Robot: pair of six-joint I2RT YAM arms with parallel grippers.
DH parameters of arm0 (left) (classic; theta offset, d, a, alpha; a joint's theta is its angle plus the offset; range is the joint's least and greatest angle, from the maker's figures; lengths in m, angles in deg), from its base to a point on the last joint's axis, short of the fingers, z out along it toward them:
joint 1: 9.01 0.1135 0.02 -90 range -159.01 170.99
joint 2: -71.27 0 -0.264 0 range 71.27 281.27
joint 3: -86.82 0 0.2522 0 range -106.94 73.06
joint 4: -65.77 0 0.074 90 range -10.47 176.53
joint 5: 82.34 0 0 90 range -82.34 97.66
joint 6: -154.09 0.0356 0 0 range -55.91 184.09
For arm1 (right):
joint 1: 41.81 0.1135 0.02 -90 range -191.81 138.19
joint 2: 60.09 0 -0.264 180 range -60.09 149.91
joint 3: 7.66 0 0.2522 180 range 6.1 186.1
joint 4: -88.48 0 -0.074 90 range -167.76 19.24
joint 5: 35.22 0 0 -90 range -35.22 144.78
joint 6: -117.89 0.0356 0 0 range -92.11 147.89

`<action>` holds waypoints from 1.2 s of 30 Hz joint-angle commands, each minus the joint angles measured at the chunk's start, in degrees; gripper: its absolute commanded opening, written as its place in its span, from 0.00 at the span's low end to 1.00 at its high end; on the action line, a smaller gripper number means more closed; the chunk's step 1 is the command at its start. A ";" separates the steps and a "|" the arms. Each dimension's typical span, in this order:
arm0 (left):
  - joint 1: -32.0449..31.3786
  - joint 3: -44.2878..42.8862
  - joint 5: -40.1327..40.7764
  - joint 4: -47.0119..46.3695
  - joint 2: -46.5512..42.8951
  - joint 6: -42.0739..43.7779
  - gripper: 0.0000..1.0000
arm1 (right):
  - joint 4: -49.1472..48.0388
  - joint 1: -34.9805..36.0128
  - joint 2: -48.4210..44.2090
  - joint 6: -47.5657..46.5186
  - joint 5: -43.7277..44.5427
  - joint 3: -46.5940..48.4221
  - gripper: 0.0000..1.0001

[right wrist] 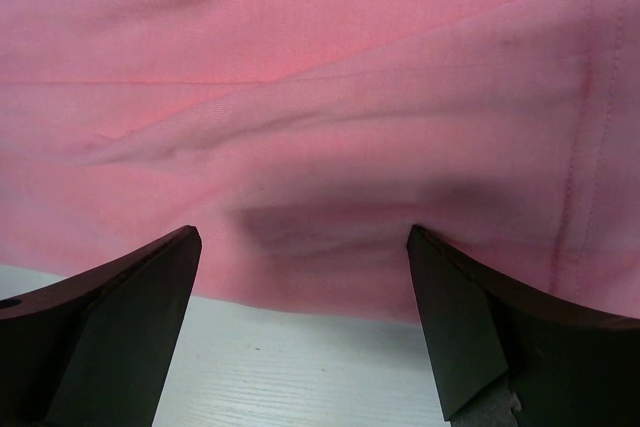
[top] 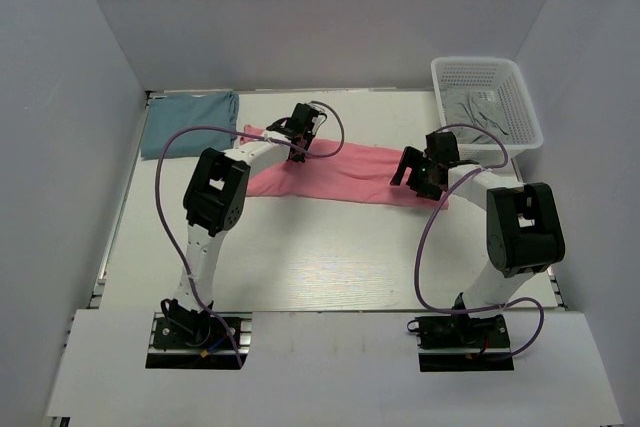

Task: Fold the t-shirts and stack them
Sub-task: Fold the other side of the tshirt into a rectangle

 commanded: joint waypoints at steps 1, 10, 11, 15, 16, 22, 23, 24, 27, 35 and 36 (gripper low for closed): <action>-0.47 -1.25 -4.75 -1.11 -0.54 3.71 0.00 | 2.60 0.04 1.62 -1.14 1.73 0.78 0.90; -0.47 1.12 -5.38 -1.20 -5.10 6.62 0.00 | 2.43 0.04 1.53 -0.87 1.82 0.43 0.90; -0.47 1.12 -5.38 -1.20 -5.63 6.62 0.00 | 2.51 -0.04 1.62 -0.96 1.82 0.34 0.90; -0.47 1.12 -4.51 -1.20 -6.34 6.09 0.01 | 2.60 0.04 1.36 -0.79 1.82 0.43 0.90; -0.47 0.60 -3.98 -1.20 -6.34 6.09 0.01 | 2.60 0.13 1.36 -0.79 1.91 0.43 0.90; -0.47 -0.46 -3.71 -0.59 -5.82 7.31 0.04 | 2.60 0.04 1.09 -0.79 2.26 0.25 0.90; -1.00 -0.98 -4.32 -0.59 -5.81 7.84 0.04 | 2.69 0.05 1.09 -0.79 2.26 0.34 0.90; -1.00 -1.51 -4.32 0.02 -5.29 7.85 0.04 | 2.69 0.05 1.09 -0.70 2.26 0.34 0.90; -1.00 -1.52 -5.03 0.03 -5.28 8.55 0.00 | 2.95 -0.13 1.09 -0.87 2.26 0.34 0.90; -1.00 -0.37 -4.41 -3.40 -8.71 8.55 0.00 | 2.87 -0.04 0.83 -0.70 2.26 0.60 0.90; -1.00 -0.37 -3.54 -3.40 -8.71 7.85 0.00 | 2.87 -0.22 0.57 -0.79 2.26 0.52 0.90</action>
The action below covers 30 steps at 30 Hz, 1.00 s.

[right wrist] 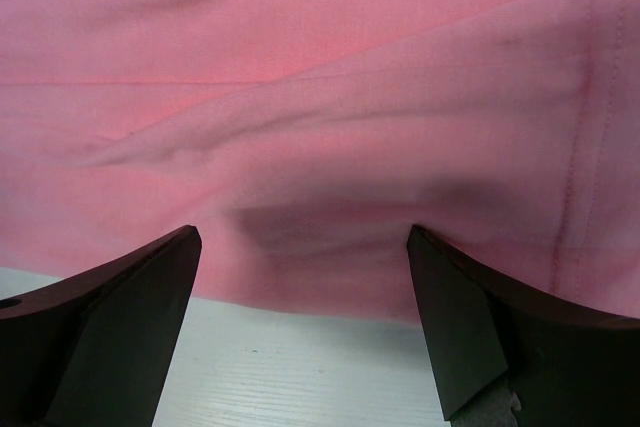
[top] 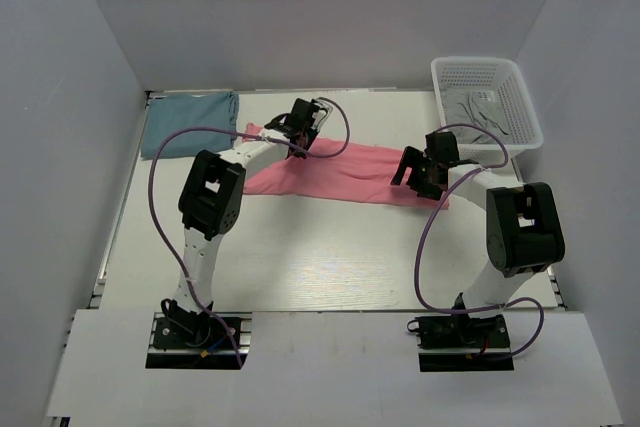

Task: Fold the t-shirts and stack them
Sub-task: Fold the other side of the tshirt into a rectangle

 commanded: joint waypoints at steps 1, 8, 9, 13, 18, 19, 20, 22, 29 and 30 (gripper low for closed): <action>-0.39 -1.42 1.58 -2.35 -6.05 -1.31 0.00 | 2.60 -0.18 0.39 -0.87 1.56 0.36 0.90; -0.39 -3.79 -1.83 -2.27 -3.42 1.32 0.07 | 2.60 -0.17 0.13 -0.79 1.47 0.27 0.90; -0.39 -3.80 -2.36 -2.26 -2.10 1.32 0.09 | 2.69 -0.17 0.22 -0.79 1.56 0.28 0.90; -0.39 -5.38 -6.05 -1.21 0.54 4.83 0.21 | 2.78 -0.26 0.22 -0.96 1.47 0.45 0.90; -0.39 -6.52 -12.90 -4.11 1.69 10.71 0.35 | 2.78 -0.09 -0.13 -0.96 1.56 0.10 0.90; -0.39 -8.09 -13.78 -3.32 2.47 11.60 0.52 | 2.78 0.00 -0.48 -0.79 1.56 0.10 0.90; -0.39 -9.50 -13.79 -3.32 3.00 11.60 0.62 | 2.78 -0.26 -0.92 -0.96 1.56 0.01 0.90; -0.39 -10.03 -12.75 -3.31 3.01 11.60 0.82 | 2.78 -0.18 -1.62 -0.79 1.56 -0.25 0.90; 0.84 -4.07 1.58 -7.10 -7.33 -3.98 1.00 | 3.57 0.09 -4.26 -1.84 3.21 -0.69 0.90; 1.71 -0.41 2.37 -7.10 -9.37 -6.74 1.00 | 3.57 0.26 -4.88 -2.01 3.41 -0.78 0.90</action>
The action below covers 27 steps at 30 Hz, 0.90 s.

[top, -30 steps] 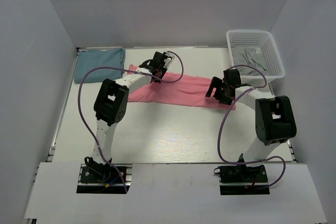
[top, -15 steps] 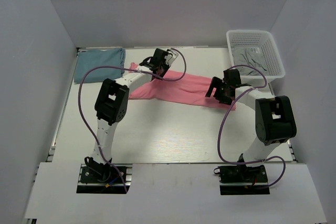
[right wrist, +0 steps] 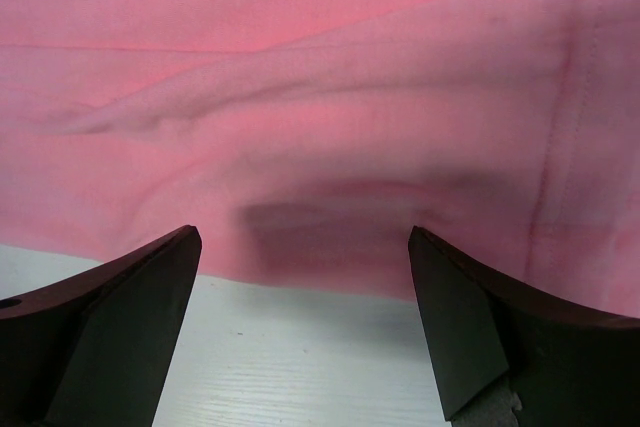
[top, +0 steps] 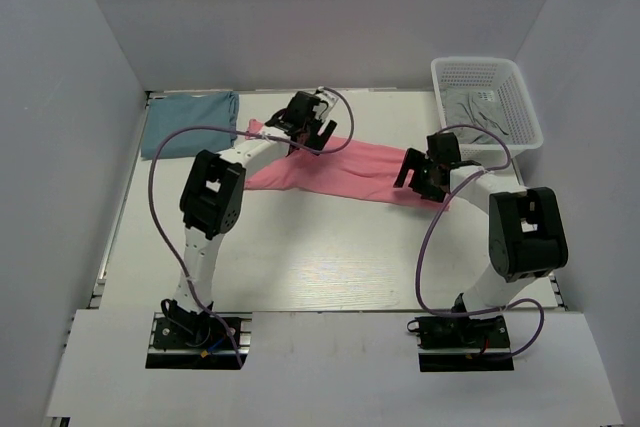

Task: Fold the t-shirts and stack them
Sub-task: Fold the other side of the tshirt into a rectangle, then rotate the tshirt 90 degrees

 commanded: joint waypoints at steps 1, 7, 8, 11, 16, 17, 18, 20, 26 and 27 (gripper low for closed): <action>2.09 6.26 6.68 -3.31 -13.00 -12.37 1.00 | 1.47 0.18 -3.52 -1.71 2.18 -0.60 0.90; 5.07 12.70 6.97 2.82 -19.53 -29.96 1.00 | 2.35 0.18 -7.21 -2.33 3.94 -1.13 0.90; 5.78 12.70 5.74 4.22 -19.53 -30.84 1.00 | 2.53 0.18 -7.74 -2.59 3.77 -1.13 0.90; 7.10 11.57 3.10 5.98 -15.76 -34.18 1.00 | 2.88 0.09 -8.54 -2.85 4.11 -1.57 0.90; 9.92 10.86 -11.22 3.45 -12.23 -38.58 1.00 | 2.79 0.09 -8.27 -2.33 3.94 -2.19 0.90; 10.70 11.38 -13.41 2.57 -11.45 -38.58 1.00 | 2.88 0.09 -8.19 -2.15 4.11 -2.36 0.90; 11.23 11.38 -15.53 0.74 -11.44 -38.58 1.00 | 2.79 0.18 -8.10 -2.24 4.64 -2.36 0.90; 11.24 12.86 -16.07 -1.03 -11.44 -38.58 1.00 | 2.97 0.09 -7.84 -2.33 4.82 -2.54 0.90; 11.76 15.00 -18.80 -7.46 -10.31 -37.88 1.00 | 1.65 0.09 -6.08 -1.45 4.29 -4.30 0.90; 11.76 14.46 -19.67 -7.46 -8.82 -37.19 1.00 | 1.47 -0.08 -5.99 -1.36 4.38 -4.73 0.90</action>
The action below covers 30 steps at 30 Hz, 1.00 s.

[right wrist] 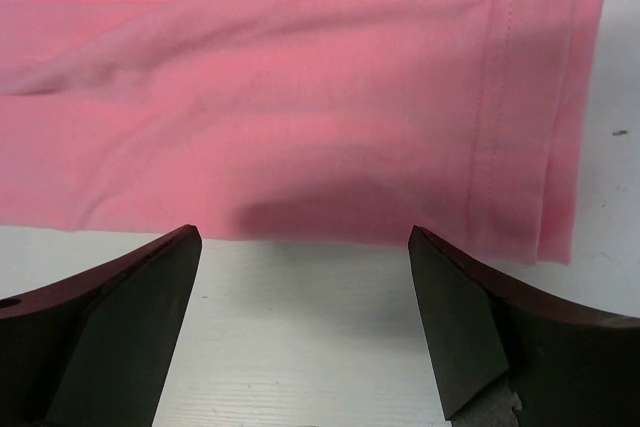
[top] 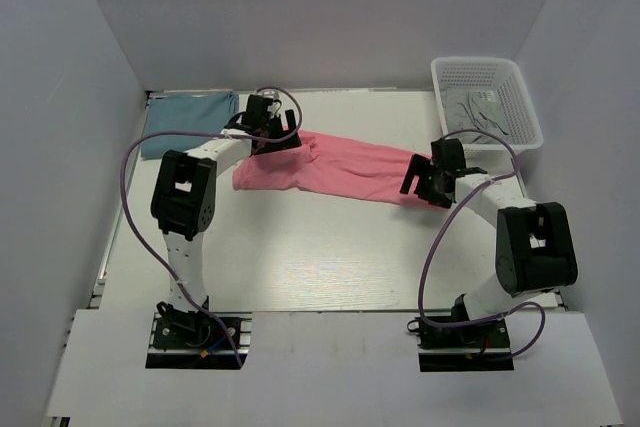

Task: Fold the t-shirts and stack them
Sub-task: Rotate the tshirt 90 degrees

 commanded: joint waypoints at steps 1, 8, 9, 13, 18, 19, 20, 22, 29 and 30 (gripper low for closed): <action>0.09 -1.71 -4.83 -3.63 0.63 0.22 1.00 | -1.08 0.09 0.96 0.34 0.64 -1.17 0.90; 0.62 -4.27 -7.48 -6.61 4.59 0.92 1.00 | -2.05 -0.26 -1.06 0.52 1.08 -3.45 0.90; 0.62 -4.79 -8.00 -6.61 4.60 0.92 1.00 | -2.05 -0.09 -1.32 0.69 1.34 -3.63 0.90; 0.62 -6.73 -8.00 -8.01 5.83 0.92 1.00 | -1.88 -0.17 -2.03 0.70 1.44 -4.33 0.90; 0.10 -11.37 -6.96 -8.03 8.10 4.25 1.00 | -1.27 0.00 -2.90 0.61 1.52 -4.16 0.90; 0.09 -14.17 -6.43 -7.24 9.85 4.87 1.00 | -1.26 0.00 -3.25 0.61 1.78 -4.34 0.90; 0.09 -15.33 -5.90 -6.71 11.00 4.88 1.00 | -1.09 0.00 -3.43 0.43 2.31 -4.60 0.90; 0.09 -19.63 -5.89 -5.83 13.63 4.88 1.00 | -1.08 -0.09 -4.57 0.69 2.31 -4.86 0.90; -1.14 -36.16 -8.18 3.14 22.35 7.69 1.00 | 1.20 0.17 -9.84 -1.41 3.98 -3.82 0.90; -1.14 -35.30 -8.18 2.27 19.65 7.69 1.00 | 1.46 0.09 -10.02 -1.41 4.24 -3.55 0.90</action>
